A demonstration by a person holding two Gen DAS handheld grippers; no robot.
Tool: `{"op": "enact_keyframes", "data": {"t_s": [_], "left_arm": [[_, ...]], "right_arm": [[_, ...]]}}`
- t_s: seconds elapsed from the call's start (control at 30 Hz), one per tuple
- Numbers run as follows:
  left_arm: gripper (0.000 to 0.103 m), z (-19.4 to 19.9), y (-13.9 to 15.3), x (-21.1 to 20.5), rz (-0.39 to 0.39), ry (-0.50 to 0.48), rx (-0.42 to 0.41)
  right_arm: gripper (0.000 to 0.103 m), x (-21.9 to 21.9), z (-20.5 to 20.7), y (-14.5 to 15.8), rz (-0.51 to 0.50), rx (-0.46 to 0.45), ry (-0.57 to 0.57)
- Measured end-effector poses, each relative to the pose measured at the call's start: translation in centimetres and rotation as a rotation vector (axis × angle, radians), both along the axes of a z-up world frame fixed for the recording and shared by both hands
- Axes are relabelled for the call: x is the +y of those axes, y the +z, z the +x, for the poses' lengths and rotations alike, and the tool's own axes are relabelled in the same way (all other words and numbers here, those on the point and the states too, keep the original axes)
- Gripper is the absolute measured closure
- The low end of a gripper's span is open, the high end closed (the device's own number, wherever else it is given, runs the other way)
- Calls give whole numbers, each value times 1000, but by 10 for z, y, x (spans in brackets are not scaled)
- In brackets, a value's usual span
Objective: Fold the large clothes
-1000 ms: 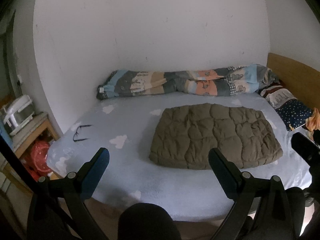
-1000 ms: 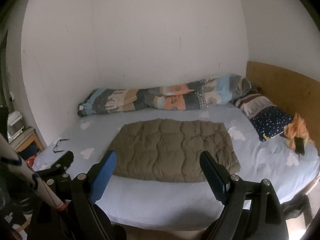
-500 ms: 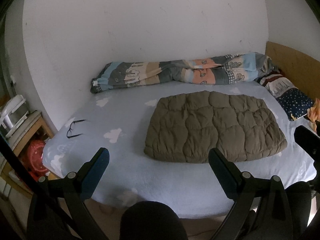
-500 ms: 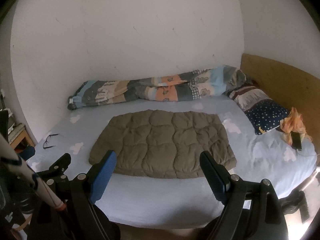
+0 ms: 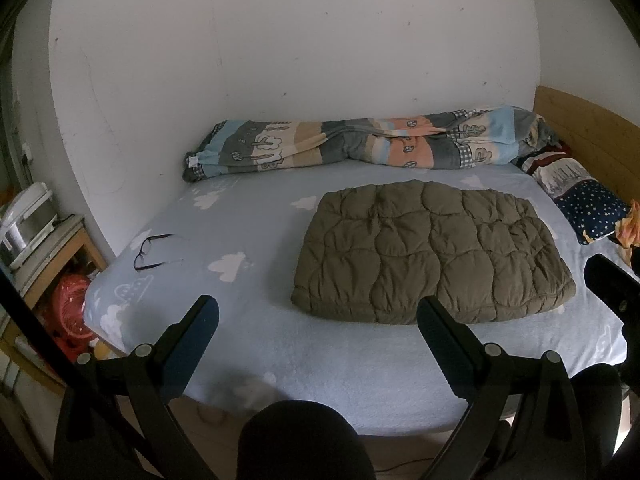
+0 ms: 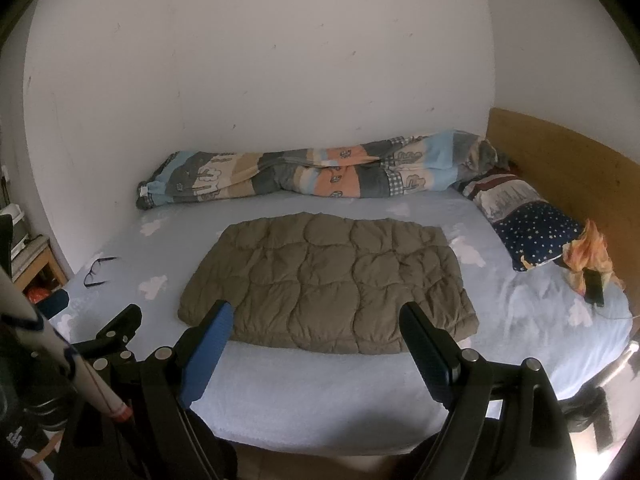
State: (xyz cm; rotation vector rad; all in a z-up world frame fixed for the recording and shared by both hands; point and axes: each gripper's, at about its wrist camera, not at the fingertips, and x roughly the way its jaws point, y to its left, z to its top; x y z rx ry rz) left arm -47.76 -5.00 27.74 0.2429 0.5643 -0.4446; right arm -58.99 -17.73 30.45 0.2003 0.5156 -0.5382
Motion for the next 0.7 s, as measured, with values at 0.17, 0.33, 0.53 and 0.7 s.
{"op": "enact_keyframes", "data": {"t_s": [0.17, 0.33, 0.53, 0.7], "left_arm": [[4, 0, 0, 0, 2, 1, 0], [4, 1, -2, 0, 2, -1, 4], [4, 10, -7, -4, 0, -31, 36], [4, 25, -4, -2, -90, -130, 96]], "right_arm": [[14, 1, 0, -1, -2, 1, -5], [14, 0, 0, -2, 1, 3, -3], [14, -5, 1, -8, 13, 16, -4], [14, -16, 4, -15, 33, 30, -13]]}}
